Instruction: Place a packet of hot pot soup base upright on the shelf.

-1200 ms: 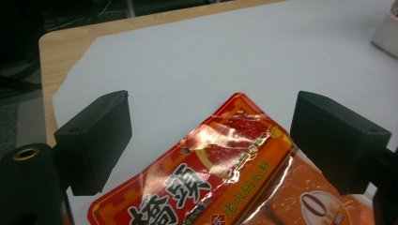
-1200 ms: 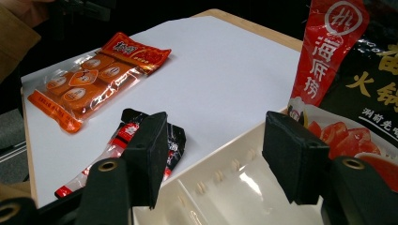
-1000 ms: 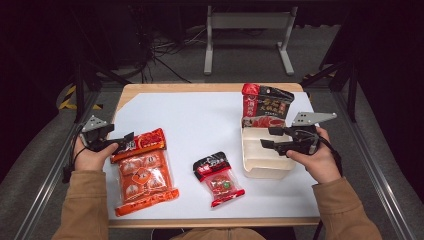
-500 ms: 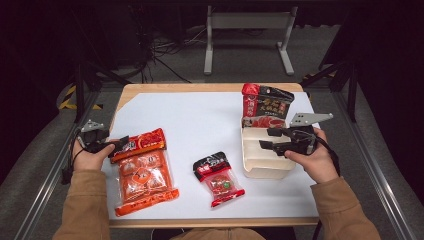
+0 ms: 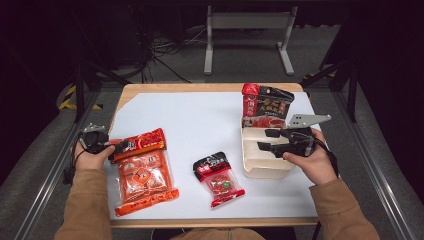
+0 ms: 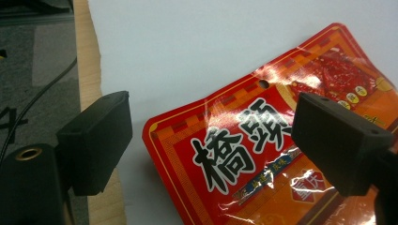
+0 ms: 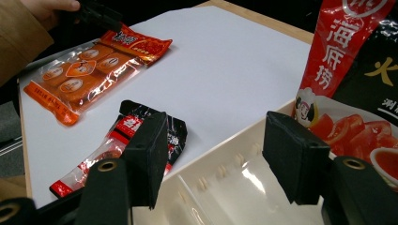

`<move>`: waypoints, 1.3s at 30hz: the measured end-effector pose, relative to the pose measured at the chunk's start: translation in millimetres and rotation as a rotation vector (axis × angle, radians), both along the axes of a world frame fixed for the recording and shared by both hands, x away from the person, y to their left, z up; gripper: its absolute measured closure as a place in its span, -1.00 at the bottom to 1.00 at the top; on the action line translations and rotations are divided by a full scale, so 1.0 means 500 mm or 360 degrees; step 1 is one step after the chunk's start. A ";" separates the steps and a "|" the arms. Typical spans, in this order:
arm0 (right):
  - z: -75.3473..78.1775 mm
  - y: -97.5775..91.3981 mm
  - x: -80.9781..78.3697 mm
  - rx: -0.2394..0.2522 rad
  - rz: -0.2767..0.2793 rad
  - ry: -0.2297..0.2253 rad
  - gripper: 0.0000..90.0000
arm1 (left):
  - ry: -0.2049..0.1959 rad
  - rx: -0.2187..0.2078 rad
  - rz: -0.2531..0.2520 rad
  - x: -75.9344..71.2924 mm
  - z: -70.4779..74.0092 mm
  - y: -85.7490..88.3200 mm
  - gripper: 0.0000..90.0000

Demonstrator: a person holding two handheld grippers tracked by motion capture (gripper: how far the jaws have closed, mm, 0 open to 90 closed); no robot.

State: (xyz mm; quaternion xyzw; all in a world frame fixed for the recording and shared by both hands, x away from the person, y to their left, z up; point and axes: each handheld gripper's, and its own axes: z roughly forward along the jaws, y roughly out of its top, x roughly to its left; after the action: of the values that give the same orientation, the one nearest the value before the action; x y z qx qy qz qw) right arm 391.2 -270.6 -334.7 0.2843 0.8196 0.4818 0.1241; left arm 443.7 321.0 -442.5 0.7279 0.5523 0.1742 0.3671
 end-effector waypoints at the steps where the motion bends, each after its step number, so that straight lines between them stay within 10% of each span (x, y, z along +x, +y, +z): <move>1: 0.001 0.000 -0.001 0.0004 0.0002 0.0001 -0.09 | 0.0016 -0.0002 -0.0001 0.001 -0.003 -0.001 -0.71; 17: 0.004 -0.006 -0.001 0.0017 0.0002 -0.0001 -0.08 | 0.0115 -0.0069 -0.0083 0.007 -0.019 0.005 -0.52; 24: 0.002 -0.005 0.000 0.0015 0.0003 0.0005 -0.08 | 0.0073 -0.0182 -0.0152 0.001 -0.011 0.010 -0.18; 39: -0.001 -0.002 0.001 0.0006 0.0016 0.0008 -0.08 | 0.0096 -0.0194 -0.0120 -0.004 -0.029 0.016 0.33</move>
State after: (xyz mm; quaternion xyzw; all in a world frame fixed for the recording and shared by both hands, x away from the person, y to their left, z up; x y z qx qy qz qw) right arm 391.8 -271.8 -335.0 0.2816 0.8203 0.4833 0.1190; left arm 441.8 328.8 -457.1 0.7293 0.5450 0.1042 0.4002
